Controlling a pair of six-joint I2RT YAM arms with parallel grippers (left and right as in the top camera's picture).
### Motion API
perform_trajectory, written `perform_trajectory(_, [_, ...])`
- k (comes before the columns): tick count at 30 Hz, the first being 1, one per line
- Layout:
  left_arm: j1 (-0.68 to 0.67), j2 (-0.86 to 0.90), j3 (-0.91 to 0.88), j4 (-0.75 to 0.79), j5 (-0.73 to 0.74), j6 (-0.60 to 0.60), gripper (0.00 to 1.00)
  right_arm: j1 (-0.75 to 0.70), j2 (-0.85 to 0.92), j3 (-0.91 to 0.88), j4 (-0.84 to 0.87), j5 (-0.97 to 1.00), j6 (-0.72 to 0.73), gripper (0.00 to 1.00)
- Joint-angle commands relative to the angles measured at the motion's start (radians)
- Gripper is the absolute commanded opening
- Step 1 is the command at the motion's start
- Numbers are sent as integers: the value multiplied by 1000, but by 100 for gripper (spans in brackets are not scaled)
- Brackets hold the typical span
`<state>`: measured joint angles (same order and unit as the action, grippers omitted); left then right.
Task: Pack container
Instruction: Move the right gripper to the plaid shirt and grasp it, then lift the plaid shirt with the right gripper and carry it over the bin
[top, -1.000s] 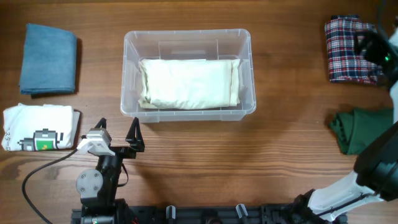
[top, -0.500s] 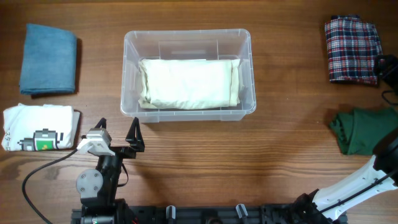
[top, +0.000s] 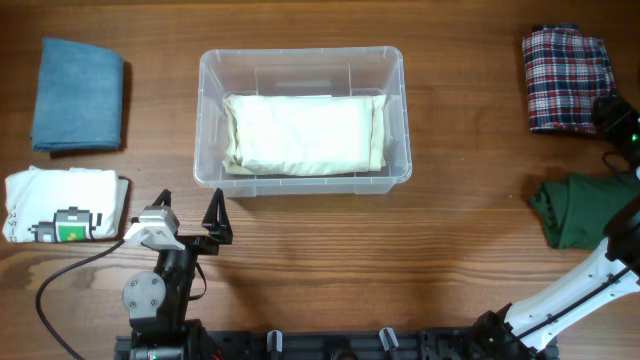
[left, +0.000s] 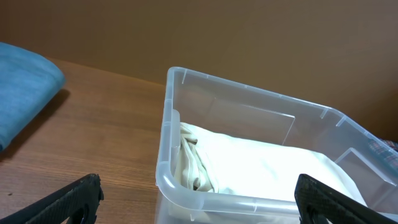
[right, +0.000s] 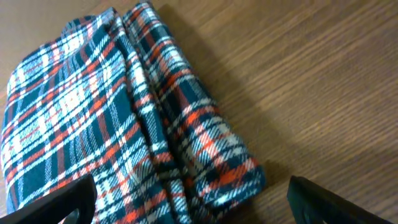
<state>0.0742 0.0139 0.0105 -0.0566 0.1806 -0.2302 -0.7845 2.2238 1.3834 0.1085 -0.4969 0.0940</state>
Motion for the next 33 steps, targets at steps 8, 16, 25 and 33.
perform_trajectory(8, [0, -7, -5, -4, -2, 16, 100, 10, 115, 13, 74, -74, 49, 93])
perform_trajectory(16, [0, -7, -5, -4, -2, 16, 100, 74, 122, 13, 117, -178, 68, 70])
perform_trajectory(25, [0, -7, -5, -4, -2, 16, 100, 119, 121, 13, 117, -265, 92, 9])
perform_trajectory(33, [0, -7, -5, -4, -2, 16, 100, 120, 57, 13, 122, -401, 93, 4])
